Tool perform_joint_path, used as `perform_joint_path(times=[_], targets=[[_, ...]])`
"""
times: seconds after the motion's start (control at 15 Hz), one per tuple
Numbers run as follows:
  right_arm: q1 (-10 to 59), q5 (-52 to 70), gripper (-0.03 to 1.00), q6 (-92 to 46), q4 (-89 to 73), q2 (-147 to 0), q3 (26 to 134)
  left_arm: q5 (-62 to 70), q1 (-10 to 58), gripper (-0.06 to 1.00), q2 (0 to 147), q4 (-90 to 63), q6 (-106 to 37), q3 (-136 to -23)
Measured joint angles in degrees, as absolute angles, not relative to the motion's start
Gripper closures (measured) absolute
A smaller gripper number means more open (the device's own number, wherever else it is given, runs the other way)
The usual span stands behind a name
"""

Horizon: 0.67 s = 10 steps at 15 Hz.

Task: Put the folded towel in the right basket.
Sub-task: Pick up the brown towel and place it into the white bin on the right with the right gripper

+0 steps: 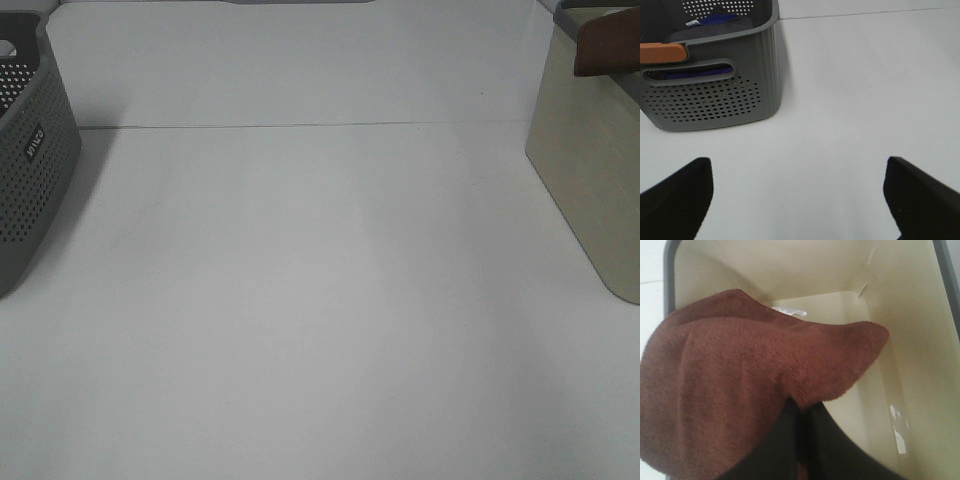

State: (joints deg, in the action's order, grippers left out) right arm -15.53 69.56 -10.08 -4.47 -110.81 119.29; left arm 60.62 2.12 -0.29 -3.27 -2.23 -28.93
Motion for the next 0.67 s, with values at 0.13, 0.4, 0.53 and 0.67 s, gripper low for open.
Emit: perform_joint_path(times=[0.13, 0.4, 0.53, 0.67], targets=[[-15.7, 69.6, 0.91, -9.2, -4.2, -113.2, 119.3, 60.6, 2.1, 0.07, -0.3, -3.3, -2.2, -28.9], [-15.7, 69.6, 0.6, -9.0, -1.8, -117.3, 119.3, 60.6, 2.1, 0.07, -0.3, -3.3, -2.2, -28.9], [-15.7, 69.6, 0.48, -7.4, 0.5, -117.7, 119.3, 60.6, 2.1, 0.07, -0.3, -3.3, -2.2, -28.9], [-15.7, 69.6, 0.34, -5.2, 1.1, -117.7, 119.3, 60.6, 2.1, 0.07, -0.3, -3.3, -2.2, -28.9]])
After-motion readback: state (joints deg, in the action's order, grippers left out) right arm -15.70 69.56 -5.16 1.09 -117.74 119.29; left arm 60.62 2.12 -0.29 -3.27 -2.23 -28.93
